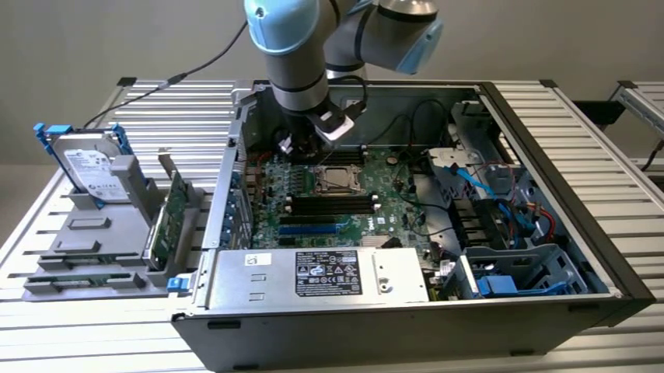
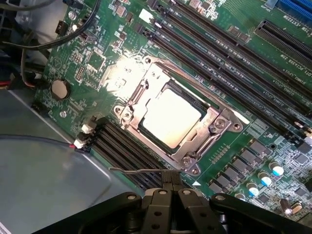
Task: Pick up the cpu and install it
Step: 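Install the first cpu locking lever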
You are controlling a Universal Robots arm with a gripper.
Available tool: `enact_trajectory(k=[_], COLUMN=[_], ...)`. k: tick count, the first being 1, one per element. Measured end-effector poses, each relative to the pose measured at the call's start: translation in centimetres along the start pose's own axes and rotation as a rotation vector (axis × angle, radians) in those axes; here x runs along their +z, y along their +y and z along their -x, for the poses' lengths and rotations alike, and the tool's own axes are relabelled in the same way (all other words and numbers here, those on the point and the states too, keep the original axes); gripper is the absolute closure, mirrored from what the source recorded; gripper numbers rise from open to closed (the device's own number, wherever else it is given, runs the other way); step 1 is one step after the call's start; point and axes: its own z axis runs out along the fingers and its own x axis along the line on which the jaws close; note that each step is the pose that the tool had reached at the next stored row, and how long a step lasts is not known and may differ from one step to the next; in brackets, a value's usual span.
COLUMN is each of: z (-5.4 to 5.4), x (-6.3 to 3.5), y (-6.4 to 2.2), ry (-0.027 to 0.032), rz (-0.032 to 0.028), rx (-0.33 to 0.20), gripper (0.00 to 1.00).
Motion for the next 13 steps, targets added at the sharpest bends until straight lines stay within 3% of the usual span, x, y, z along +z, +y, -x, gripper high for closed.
enact_trajectory(k=[3, 5, 10, 13], z=[-0.01, 0.0, 0.0, 0.02], x=[0.04, 0.05, 0.08, 0.15], y=[-0.02, -0.03, -0.02, -0.01], ry=[-0.0043, -0.0022, 0.0193, 0.0379], rz=[-0.0116, -0.012, 0.003, 0.0156], rx=[-0.035, -0.045, -0.055, -0.063], gripper=[0.89, 0.89, 0.89, 0.89])
